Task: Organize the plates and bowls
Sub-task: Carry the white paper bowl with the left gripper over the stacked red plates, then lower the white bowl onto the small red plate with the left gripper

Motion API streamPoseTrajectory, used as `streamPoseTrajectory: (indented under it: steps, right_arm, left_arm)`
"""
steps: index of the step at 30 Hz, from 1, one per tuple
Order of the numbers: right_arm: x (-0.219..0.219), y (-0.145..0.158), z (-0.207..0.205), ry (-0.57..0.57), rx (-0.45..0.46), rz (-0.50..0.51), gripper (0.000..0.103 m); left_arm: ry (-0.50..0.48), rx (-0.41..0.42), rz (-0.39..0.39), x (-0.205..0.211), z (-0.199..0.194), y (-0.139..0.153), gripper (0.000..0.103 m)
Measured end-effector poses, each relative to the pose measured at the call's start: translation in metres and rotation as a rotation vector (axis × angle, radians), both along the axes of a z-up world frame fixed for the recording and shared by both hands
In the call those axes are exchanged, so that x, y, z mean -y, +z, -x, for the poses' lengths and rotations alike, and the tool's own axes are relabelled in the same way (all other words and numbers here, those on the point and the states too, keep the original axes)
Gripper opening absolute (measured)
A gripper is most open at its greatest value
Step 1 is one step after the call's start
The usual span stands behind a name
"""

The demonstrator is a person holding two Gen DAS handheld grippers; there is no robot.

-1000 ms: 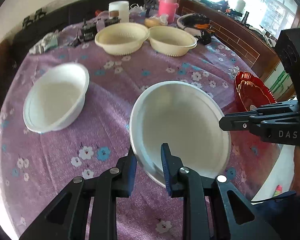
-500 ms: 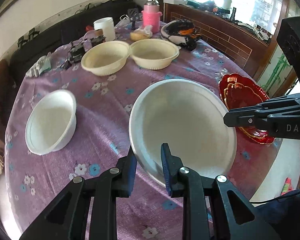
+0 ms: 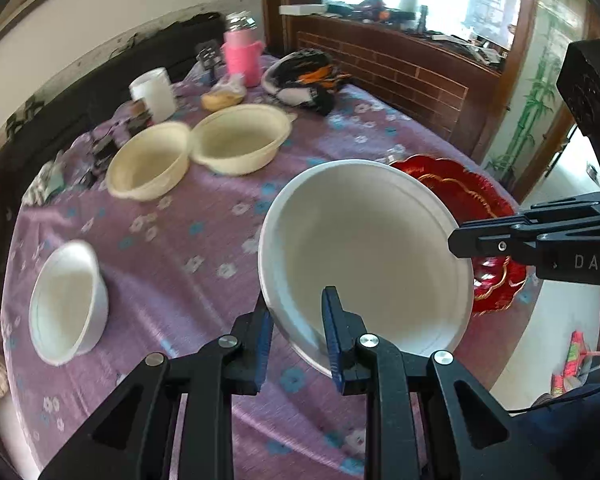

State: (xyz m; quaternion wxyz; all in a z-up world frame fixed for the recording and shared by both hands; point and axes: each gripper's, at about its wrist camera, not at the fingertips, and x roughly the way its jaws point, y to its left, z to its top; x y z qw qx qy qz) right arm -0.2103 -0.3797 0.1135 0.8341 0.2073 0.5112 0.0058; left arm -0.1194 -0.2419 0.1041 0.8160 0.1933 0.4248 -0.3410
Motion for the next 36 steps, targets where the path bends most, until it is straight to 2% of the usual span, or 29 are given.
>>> streamPoseTrajectory:
  steps: [9,19,28,36]
  right_arm:
    - [0.049,0.0,0.035,-0.128,0.019,0.041,0.013]
    - [0.098,-0.021,0.059,-0.229,-0.04,0.035,0.013]
    - [0.12,-0.042,0.061,-0.245,-0.101,0.017,0.013]
    - [0.124,-0.051,0.059,-0.241,-0.118,0.013,0.013]
  left_arm:
    - [-0.097,0.072,0.026,0.062,0.015,-0.004,0.023]
    - [-0.178,0.028,-0.016,0.117,0.023,-0.033,0.023]
    - [-0.194,0.005,-0.052,0.136,0.027,-0.053,0.024]
    - [-0.193,0.006,-0.069,0.14,0.026,-0.06,0.023]
